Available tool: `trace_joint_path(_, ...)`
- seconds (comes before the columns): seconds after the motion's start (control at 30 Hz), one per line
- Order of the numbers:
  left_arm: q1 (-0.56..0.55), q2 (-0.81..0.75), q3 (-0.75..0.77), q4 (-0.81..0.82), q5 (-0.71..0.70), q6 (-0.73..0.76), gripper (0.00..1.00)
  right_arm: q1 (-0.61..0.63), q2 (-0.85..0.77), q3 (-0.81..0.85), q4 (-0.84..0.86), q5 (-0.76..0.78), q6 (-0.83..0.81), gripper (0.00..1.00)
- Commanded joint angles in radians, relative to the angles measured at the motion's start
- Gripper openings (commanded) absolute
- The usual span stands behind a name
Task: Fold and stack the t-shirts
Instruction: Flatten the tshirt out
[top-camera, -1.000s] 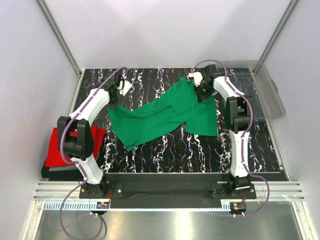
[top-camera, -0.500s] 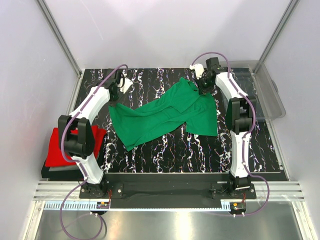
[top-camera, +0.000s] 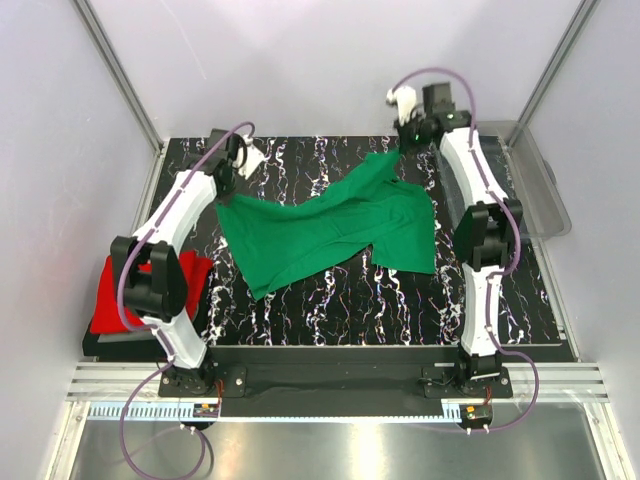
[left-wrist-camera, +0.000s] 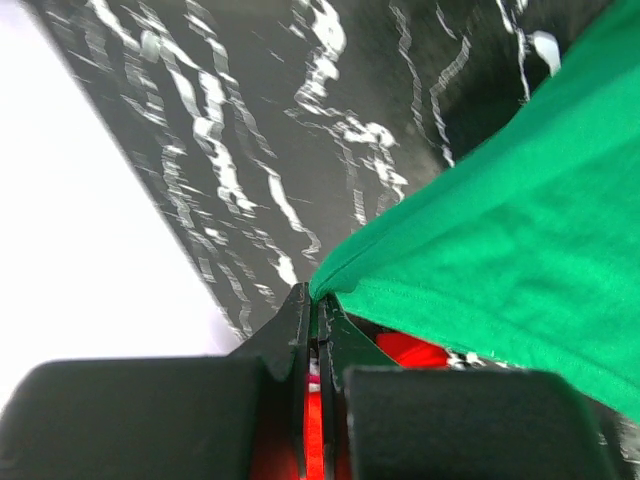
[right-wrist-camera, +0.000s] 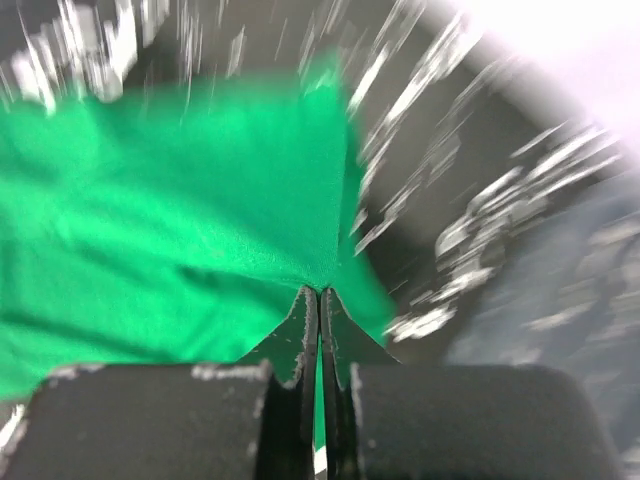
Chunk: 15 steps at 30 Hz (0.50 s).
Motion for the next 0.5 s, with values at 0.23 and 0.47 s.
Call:
trace_joint_path(0.23,-0.013,-0.245,0.361,0.08,-0.045,0.072,0.0,-0.004,-0.194,0.445,0.098,0.057,0.086,0.0)
trace_joint_path(0.47,-0.046,-0.331,0.449,0.152,-0.028,0.15,0.0,-0.002,-0.377,0.41,0.204,0.054,0.136,0.0)
